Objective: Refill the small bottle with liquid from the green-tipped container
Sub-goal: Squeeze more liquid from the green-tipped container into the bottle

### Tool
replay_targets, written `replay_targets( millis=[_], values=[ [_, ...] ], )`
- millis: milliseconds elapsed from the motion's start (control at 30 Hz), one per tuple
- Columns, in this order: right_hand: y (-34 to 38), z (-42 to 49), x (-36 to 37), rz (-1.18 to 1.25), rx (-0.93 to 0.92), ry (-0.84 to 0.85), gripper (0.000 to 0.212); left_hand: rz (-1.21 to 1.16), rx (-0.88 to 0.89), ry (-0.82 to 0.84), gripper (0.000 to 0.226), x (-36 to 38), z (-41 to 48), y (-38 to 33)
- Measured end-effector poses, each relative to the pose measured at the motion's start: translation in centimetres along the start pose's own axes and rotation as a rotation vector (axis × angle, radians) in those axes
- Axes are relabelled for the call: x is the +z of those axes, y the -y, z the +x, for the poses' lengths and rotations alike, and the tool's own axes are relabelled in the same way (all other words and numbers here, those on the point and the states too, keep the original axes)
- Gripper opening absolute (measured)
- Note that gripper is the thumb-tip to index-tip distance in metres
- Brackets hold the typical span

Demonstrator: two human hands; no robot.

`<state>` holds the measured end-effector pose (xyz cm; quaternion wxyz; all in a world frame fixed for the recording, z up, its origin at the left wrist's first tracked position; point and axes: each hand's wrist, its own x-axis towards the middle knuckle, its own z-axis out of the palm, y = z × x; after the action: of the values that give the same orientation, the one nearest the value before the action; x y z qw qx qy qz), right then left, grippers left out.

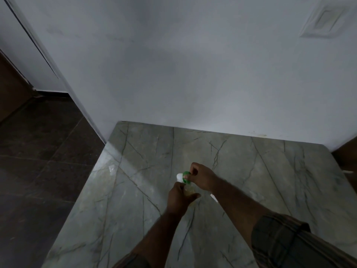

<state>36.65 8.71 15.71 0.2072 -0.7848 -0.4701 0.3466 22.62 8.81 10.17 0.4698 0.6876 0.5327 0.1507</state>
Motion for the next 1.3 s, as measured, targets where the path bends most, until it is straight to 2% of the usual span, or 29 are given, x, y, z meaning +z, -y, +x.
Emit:
replay_targets(
  millis=[267,600,1300],
  values=[
    [0.6,0.4,-1.2,0.031,0.023,0.004,0.027,0.019,0.007,0.022,0.052,-0.2,0.5,-0.9],
    [0.6,0.4,-1.1,-0.04,0.01,0.029,0.027,0.0,0.01,0.027,0.044,0.1,0.4,-0.5],
    [0.8,1.3,-2.0,-0.027,0.014,0.068,0.025,-0.004,0.006,0.054,0.047,0.4,1.5,-0.6]
  ],
)
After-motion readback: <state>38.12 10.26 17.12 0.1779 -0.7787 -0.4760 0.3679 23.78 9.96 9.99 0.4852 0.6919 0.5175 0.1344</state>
